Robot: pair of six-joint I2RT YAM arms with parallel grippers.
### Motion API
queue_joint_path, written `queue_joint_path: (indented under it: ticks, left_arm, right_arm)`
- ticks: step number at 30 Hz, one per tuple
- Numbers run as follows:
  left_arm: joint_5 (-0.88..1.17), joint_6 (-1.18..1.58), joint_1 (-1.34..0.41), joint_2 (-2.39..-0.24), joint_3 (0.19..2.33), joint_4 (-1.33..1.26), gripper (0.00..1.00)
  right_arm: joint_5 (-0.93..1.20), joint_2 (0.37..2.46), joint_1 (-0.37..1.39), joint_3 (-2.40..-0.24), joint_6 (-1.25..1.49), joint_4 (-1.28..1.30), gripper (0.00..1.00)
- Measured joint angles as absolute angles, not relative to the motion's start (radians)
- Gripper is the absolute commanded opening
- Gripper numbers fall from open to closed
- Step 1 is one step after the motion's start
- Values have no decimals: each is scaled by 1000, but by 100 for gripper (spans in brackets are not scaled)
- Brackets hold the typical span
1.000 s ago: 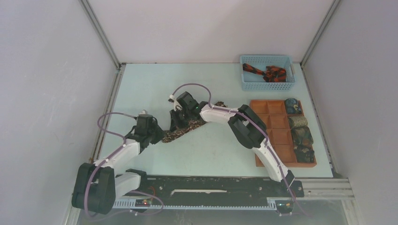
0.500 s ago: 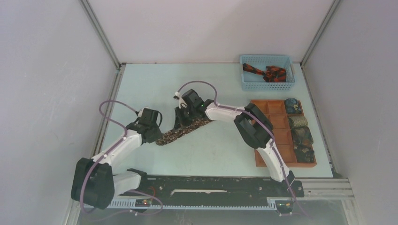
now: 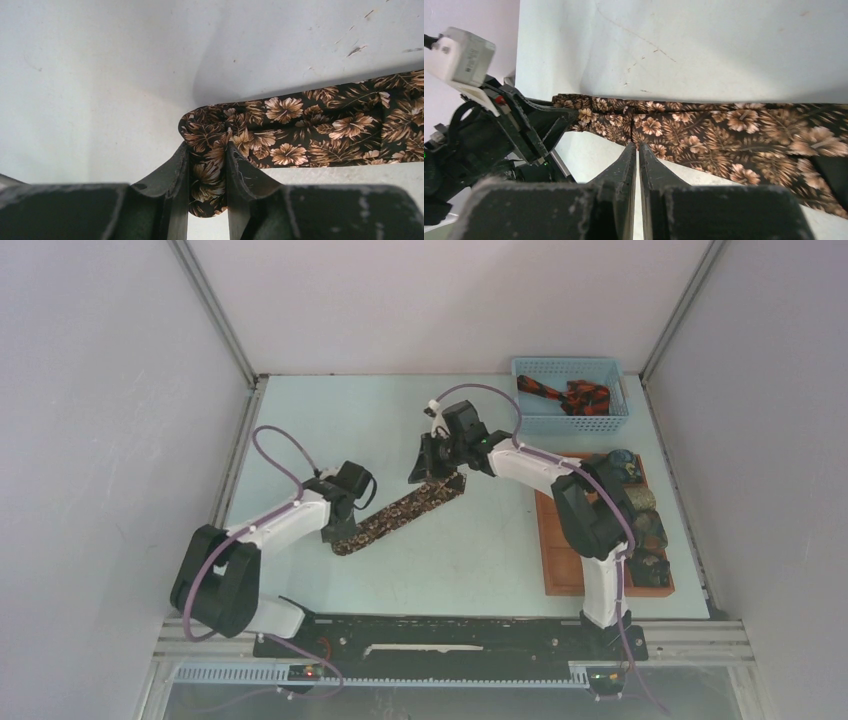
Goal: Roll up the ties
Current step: Roll the tie at the center of the board.
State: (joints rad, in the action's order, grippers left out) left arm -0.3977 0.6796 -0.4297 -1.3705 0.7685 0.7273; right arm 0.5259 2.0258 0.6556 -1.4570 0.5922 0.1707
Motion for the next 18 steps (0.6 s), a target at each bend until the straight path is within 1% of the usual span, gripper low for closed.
queue_joint_path:
  ticks: [18]
  left_arm:
    - [-603,726,-617,-1761,1054,1018,18]
  right_arm:
    - [556,1928,571,-1357,596,159,6]
